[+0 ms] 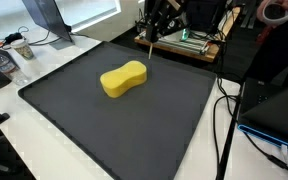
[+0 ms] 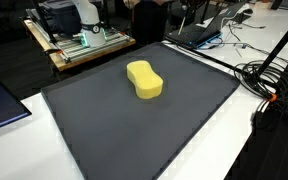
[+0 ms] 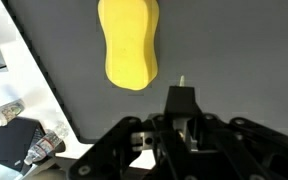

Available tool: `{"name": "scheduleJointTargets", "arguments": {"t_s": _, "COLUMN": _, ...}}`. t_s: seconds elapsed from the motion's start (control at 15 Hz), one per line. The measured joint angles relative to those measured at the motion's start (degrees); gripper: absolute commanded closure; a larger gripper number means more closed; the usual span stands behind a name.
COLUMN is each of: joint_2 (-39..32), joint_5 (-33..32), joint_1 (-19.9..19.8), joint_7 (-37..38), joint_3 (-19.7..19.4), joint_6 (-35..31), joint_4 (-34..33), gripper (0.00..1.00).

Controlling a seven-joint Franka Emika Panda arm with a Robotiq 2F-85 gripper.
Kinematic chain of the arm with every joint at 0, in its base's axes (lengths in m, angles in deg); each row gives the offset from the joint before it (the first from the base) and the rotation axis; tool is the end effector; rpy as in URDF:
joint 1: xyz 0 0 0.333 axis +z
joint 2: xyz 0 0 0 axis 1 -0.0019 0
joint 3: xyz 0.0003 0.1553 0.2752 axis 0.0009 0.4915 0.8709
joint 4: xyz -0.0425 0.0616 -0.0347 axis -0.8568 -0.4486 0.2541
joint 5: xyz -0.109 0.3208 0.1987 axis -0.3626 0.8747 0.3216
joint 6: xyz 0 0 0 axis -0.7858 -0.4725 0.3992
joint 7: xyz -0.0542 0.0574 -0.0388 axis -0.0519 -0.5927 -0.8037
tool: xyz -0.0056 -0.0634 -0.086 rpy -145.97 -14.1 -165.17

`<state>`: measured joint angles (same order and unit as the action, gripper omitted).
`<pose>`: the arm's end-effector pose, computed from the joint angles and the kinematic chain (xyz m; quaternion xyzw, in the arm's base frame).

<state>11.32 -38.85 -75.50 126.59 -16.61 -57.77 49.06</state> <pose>0.5785 0.2497 0.4292 0.9602 -0.1529 0.0577 0.2266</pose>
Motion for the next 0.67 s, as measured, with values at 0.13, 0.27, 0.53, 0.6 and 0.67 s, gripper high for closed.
{"name": "scheduleJointTargets", "arguments": {"t_s": 0.13, "joint_2": -2.01, "joint_5": 1.46, "joint_1": 0.08, "joint_7": -0.48, "joint_3": -2.18, "joint_6": 0.1, "joint_4": -3.2, "gripper": 0.96}}
{"name": "scheduleJointTargets", "arguments": {"t_s": 0.27, "joint_2": -3.39, "joint_5": 3.31, "joint_1": 0.02, "joint_7": -1.17, "joint_3": -4.36, "joint_6": 0.11, "joint_4": -5.65, "gripper": 0.96}}
{"name": "scheduleJointTargets", "arguments": {"t_s": 0.53, "joint_2": -4.16, "joint_5": 7.57, "joint_1": -0.77, "joint_7": -3.15, "joint_3": -8.0, "joint_6": 0.1, "joint_4": -7.98, "gripper": 0.96}}
{"name": "scheduleJointTargets", "arguments": {"t_s": 0.6, "joint_2": -4.12, "joint_5": 8.25, "joint_1": -1.09, "joint_7": -3.74, "joint_3": -8.69, "joint_6": 0.06, "joint_4": -8.12, "gripper": 0.96}}
{"name": "scheduleJointTargets", "arguments": {"t_s": 0.67, "joint_2": -4.06, "joint_5": 8.76, "joint_1": -1.42, "joint_7": -4.45, "joint_3": -9.25, "joint_6": -0.04, "joint_4": -8.13, "gripper": 0.96}}
